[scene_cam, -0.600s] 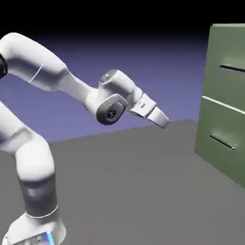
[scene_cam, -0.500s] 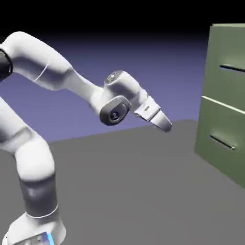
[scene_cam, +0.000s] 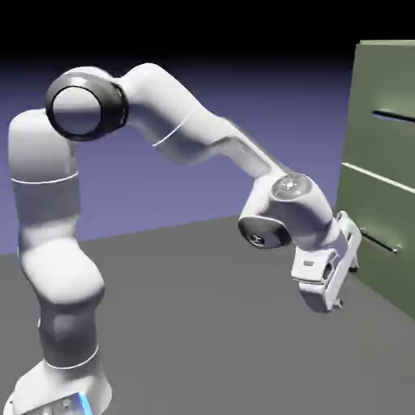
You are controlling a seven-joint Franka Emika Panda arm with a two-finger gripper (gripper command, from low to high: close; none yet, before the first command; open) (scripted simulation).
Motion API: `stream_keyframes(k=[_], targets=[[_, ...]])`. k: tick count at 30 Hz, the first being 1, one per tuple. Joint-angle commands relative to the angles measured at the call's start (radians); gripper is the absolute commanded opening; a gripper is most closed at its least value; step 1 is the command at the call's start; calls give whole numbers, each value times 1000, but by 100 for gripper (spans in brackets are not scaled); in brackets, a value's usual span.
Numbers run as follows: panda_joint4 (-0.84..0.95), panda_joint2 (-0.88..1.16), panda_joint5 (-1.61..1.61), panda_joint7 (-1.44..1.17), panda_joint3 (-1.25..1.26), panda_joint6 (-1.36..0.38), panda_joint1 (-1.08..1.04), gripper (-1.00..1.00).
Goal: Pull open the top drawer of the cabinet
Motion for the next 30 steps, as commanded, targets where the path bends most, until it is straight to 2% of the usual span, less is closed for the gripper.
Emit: stream_keyframes(k=[1, 30], targets=[[25, 36, 44, 13, -33, -7, 17, 0], [760, 1086, 1305, 397, -982, -213, 471, 0]])
